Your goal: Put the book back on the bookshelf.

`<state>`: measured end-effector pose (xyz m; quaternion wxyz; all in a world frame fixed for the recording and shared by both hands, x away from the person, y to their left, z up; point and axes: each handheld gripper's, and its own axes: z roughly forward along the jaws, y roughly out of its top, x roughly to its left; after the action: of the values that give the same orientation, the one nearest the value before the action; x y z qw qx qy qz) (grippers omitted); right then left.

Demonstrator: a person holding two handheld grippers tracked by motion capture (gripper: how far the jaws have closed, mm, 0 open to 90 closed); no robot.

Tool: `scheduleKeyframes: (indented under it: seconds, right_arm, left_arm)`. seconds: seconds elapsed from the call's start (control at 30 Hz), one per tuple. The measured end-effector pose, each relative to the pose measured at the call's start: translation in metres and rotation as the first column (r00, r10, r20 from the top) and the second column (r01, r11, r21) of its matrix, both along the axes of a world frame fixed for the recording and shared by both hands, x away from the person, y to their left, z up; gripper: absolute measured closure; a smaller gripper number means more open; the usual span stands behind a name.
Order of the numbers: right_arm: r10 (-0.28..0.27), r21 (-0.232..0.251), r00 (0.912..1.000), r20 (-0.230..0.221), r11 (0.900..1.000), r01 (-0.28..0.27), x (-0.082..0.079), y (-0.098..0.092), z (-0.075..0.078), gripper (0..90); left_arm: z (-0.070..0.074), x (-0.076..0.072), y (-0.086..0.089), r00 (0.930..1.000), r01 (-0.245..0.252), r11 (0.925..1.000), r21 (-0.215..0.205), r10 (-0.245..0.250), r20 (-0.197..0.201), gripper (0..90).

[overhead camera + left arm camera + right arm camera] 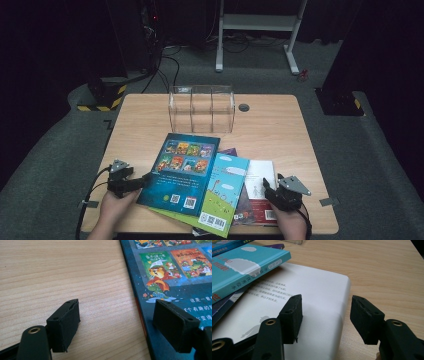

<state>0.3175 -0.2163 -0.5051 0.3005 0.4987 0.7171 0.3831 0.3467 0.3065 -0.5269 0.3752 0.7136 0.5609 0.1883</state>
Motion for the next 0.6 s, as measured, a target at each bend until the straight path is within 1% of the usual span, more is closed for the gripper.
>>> scheduleKeyframes:
  seconds: [0.6]
  right_arm:
    - [0.007,-0.007,1.0000,-0.001,1.000,-0.007,0.0002,0.0012,0.0005,43.2]
  left_arm:
    - [-0.0001,-0.0007,0.0001,1.0000,0.000,1.0000,-0.002,0.000,0.002,21.9]
